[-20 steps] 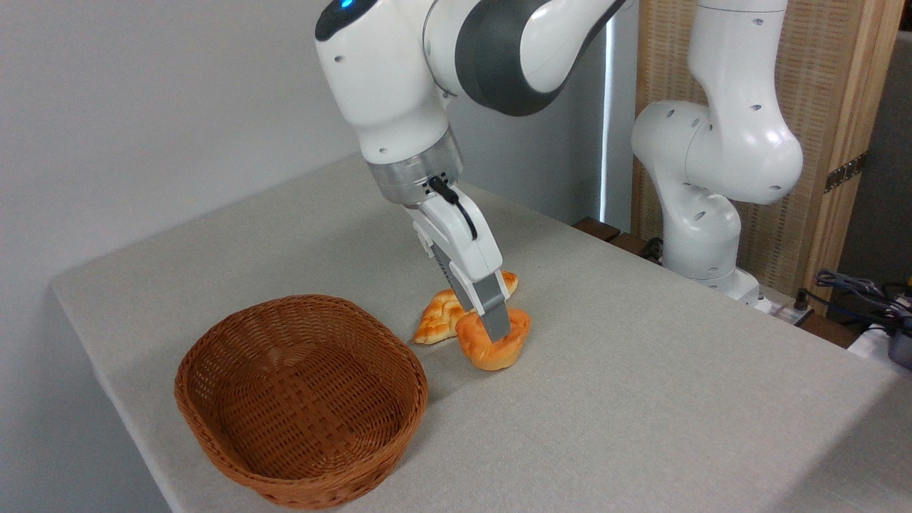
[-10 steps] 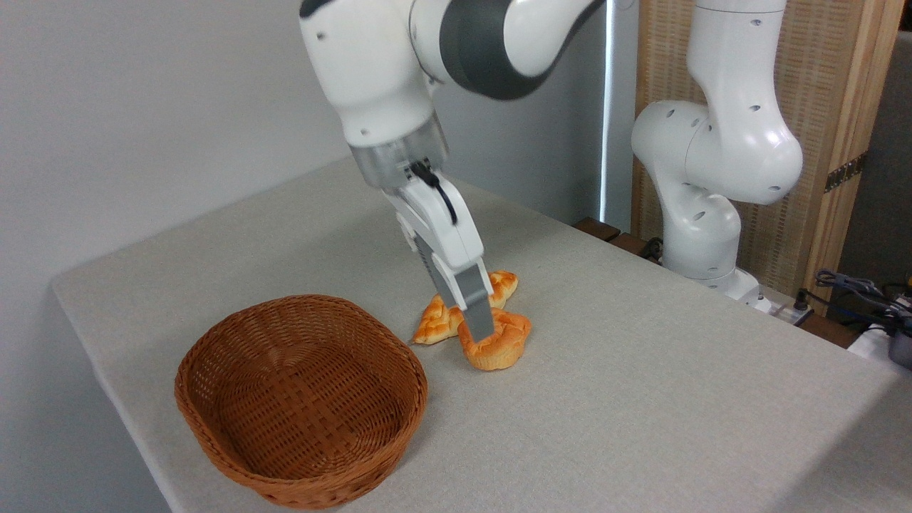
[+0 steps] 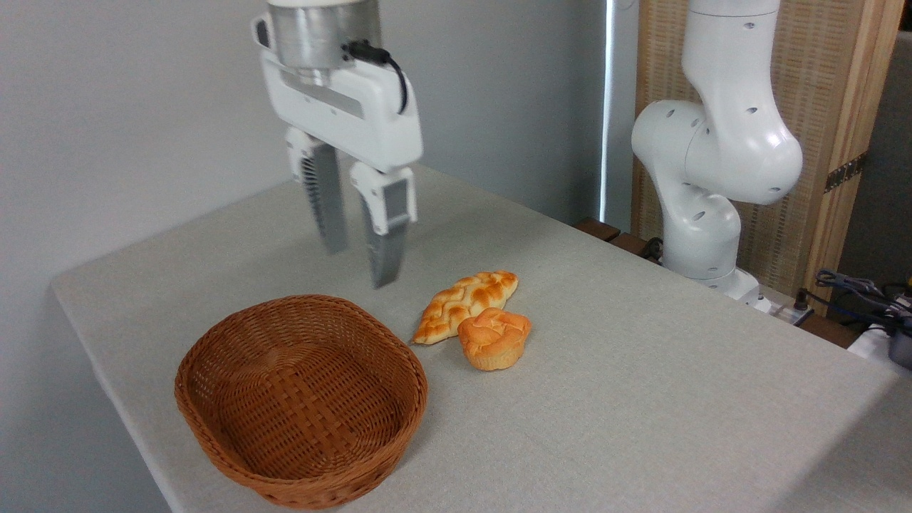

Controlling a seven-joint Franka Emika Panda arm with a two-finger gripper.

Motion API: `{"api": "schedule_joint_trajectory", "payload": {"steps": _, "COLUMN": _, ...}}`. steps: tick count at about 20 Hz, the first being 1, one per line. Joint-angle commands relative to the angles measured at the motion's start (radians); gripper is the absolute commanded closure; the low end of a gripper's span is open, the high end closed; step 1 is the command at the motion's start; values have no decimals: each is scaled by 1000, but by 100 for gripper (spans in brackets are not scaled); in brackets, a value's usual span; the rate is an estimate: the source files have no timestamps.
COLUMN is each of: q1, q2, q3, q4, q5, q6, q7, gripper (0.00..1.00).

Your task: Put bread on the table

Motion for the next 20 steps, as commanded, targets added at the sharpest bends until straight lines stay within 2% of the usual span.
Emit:
{"api": "schedule_joint_trajectory", "payload": {"steps": 1, "q1": -2, "q2": 96, "q3": 16, "q4": 131, "q5": -65, "q6": -11, "q7": -124, "gripper": 0}}
{"api": "schedule_joint_trajectory", "payload": {"steps": 14, "q1": -1, "q2": 104, "q3": 15, "q4": 139, "q5": -50, "q6": -97, "q7": -117, "gripper": 0}}
{"api": "schedule_joint_trajectory", "payload": {"steps": 17, "q1": -1, "q2": 105, "q3": 4, "q4": 140, "q5": 1, "q6": -115, "q7": -108, "gripper": 0}}
{"api": "schedule_joint_trajectory", "payload": {"steps": 20, "q1": -2, "q2": 105, "q3": 1, "q4": 139, "q5": 6, "q6": -127, "q7": -105, "gripper": 0}}
